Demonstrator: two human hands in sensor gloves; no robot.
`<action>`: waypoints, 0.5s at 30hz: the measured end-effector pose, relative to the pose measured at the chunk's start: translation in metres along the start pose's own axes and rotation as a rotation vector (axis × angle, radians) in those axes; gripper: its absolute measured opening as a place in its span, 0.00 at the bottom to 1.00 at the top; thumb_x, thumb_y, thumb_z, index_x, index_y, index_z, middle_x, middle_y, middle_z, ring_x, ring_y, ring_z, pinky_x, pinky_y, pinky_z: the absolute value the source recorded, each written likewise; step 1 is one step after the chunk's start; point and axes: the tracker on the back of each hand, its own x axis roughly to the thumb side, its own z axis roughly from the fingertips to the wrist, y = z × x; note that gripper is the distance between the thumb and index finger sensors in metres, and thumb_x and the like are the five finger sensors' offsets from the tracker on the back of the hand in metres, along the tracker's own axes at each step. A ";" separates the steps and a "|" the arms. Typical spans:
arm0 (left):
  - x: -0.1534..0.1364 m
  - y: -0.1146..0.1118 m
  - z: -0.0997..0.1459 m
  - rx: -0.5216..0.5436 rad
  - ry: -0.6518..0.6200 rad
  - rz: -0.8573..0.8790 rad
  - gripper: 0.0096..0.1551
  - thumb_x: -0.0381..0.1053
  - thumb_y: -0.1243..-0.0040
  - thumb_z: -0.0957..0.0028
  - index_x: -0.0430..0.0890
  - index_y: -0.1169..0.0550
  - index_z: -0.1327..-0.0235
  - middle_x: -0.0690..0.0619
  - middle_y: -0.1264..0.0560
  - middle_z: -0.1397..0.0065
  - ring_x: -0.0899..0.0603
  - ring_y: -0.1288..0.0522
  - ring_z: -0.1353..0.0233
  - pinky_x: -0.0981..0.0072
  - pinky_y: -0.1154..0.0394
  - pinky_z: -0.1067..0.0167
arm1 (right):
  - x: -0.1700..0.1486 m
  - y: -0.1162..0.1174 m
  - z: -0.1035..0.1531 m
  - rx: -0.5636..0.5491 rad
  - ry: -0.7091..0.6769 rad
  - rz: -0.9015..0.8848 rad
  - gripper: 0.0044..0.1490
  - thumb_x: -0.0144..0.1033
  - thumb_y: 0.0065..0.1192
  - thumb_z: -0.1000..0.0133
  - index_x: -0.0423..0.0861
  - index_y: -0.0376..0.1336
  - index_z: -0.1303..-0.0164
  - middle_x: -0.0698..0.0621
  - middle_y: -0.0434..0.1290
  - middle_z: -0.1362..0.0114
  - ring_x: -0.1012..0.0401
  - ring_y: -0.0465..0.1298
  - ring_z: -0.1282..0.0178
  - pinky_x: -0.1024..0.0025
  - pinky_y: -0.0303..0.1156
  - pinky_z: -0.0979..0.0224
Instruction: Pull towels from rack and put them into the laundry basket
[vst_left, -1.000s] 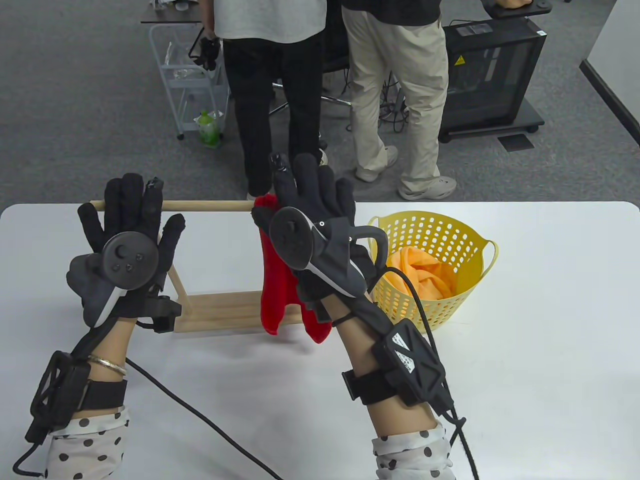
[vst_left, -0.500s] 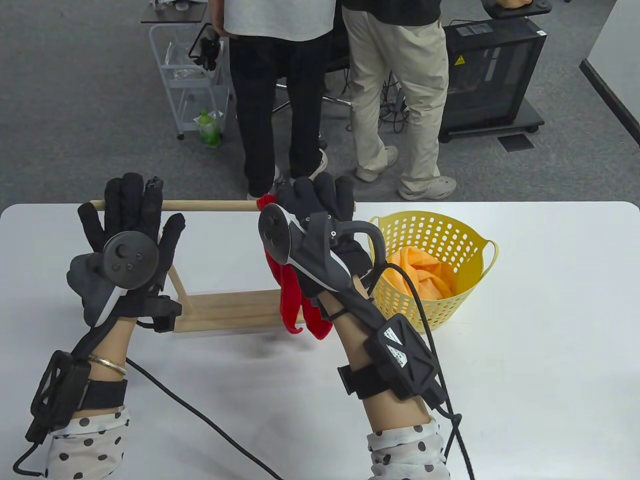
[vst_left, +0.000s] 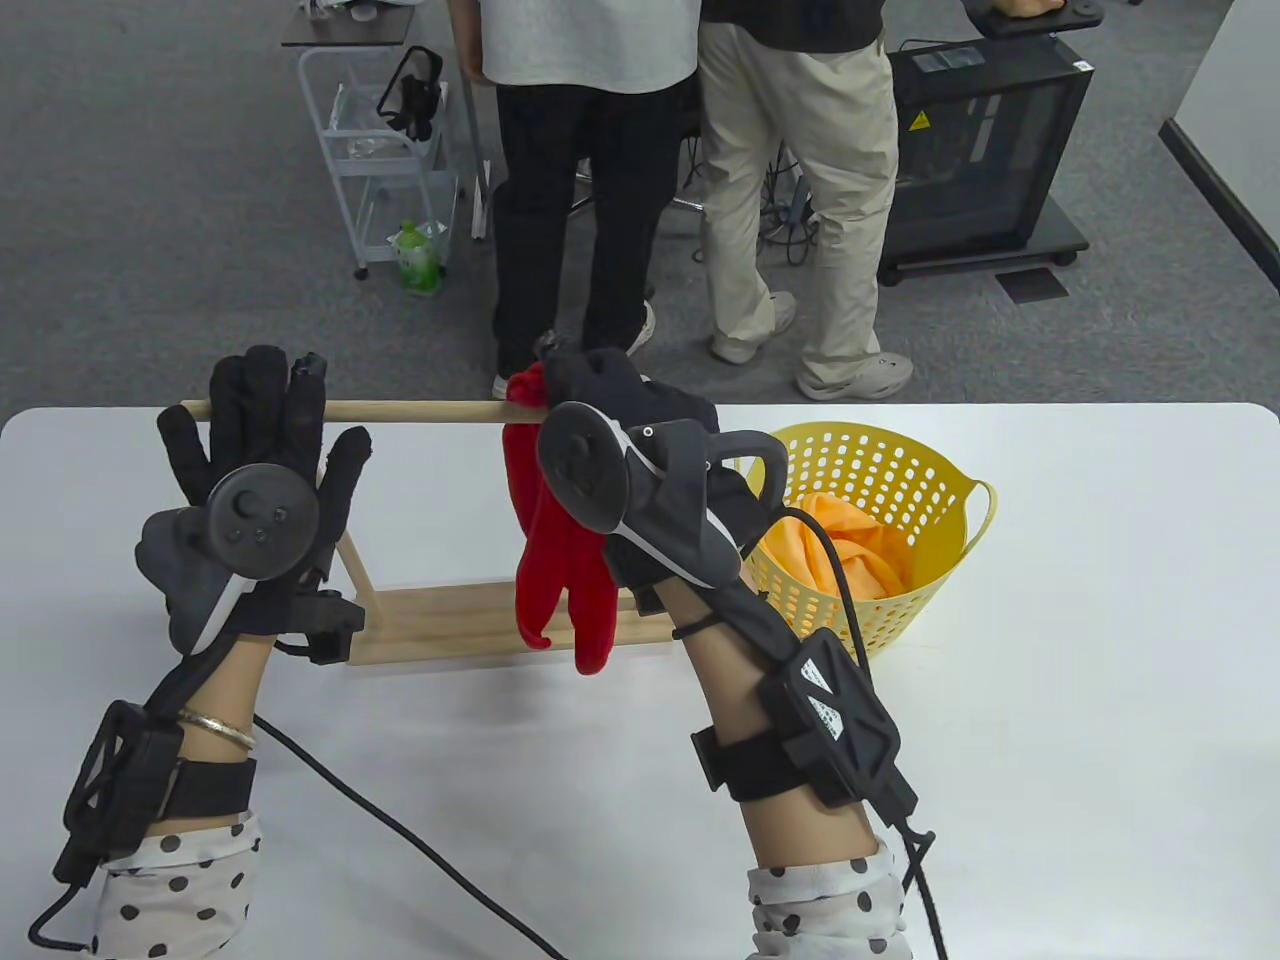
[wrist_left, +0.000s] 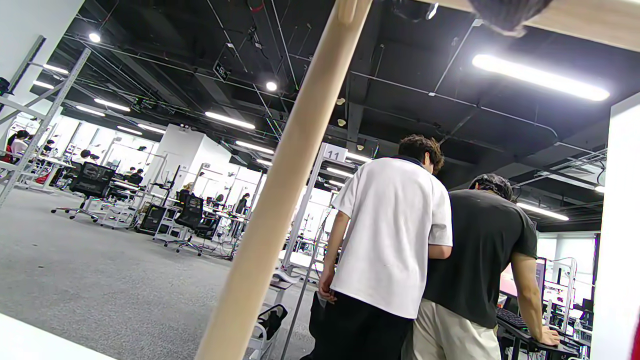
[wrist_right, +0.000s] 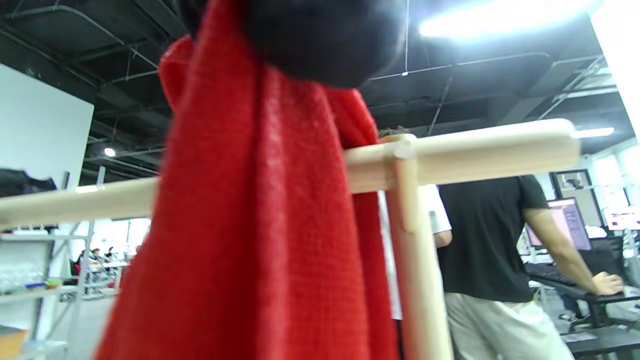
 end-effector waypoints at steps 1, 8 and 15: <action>0.000 0.000 0.000 0.000 0.000 0.000 0.40 0.69 0.57 0.33 0.60 0.45 0.07 0.61 0.55 0.04 0.48 0.62 0.06 0.44 0.73 0.12 | 0.000 -0.001 0.000 0.006 0.004 -0.024 0.26 0.42 0.64 0.38 0.59 0.70 0.28 0.48 0.77 0.32 0.70 0.81 0.70 0.77 0.77 0.65; 0.000 0.000 0.000 0.001 -0.001 0.000 0.40 0.69 0.57 0.33 0.60 0.45 0.07 0.61 0.56 0.04 0.49 0.62 0.06 0.44 0.73 0.12 | -0.002 -0.013 0.003 -0.111 0.022 -0.177 0.25 0.39 0.62 0.37 0.60 0.70 0.28 0.47 0.74 0.26 0.65 0.86 0.45 0.73 0.83 0.41; 0.000 -0.001 0.001 0.004 -0.003 0.000 0.40 0.69 0.57 0.33 0.60 0.46 0.07 0.61 0.56 0.04 0.48 0.62 0.06 0.44 0.73 0.12 | -0.008 -0.030 0.005 -0.144 0.040 -0.286 0.29 0.38 0.55 0.34 0.57 0.62 0.20 0.47 0.62 0.16 0.62 0.80 0.29 0.71 0.78 0.26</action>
